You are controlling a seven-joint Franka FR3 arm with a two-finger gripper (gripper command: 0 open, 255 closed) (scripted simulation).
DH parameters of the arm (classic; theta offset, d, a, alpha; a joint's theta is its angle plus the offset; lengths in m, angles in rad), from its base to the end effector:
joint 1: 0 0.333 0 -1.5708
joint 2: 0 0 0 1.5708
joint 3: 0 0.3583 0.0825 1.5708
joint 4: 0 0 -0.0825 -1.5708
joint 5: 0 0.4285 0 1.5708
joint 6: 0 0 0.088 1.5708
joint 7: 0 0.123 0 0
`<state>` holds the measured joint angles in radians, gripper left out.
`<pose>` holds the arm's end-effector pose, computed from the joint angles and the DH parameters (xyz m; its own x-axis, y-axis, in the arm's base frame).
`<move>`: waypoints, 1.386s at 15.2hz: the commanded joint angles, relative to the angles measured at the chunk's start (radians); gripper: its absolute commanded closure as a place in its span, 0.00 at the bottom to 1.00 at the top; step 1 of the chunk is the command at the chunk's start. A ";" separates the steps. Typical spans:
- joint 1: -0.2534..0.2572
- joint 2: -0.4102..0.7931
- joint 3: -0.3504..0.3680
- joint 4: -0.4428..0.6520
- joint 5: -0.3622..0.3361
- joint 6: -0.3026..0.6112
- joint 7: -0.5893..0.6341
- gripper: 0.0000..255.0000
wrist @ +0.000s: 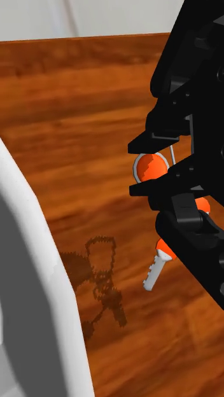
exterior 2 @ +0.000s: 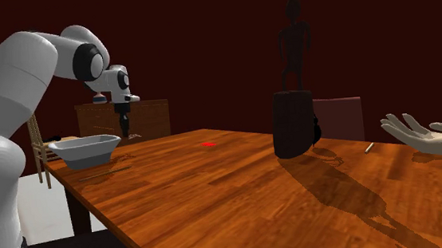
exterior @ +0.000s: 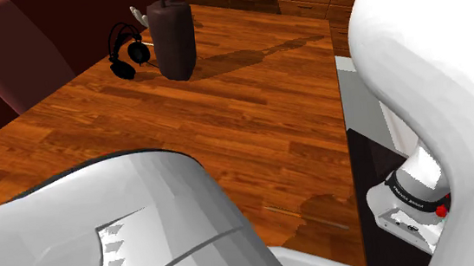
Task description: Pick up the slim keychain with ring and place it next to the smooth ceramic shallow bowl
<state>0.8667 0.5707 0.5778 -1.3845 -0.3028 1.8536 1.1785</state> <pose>0.2094 0.7349 0.4247 0.9609 0.2766 -0.0132 0.2767 -0.9609 0.0056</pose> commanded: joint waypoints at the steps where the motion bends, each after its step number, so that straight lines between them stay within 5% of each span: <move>1: 0.000 0.007 -0.002 -0.016 -0.004 0.022 0.004 1.00; 13: 0.000 0.055 -0.022 -0.101 -0.035 0.149 0.024 1.00; 21: 0.000 0.055 -0.022 -0.101 -0.035 0.149 0.024 1.00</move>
<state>0.8667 0.6255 0.5561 -1.4858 -0.3375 2.0023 1.2020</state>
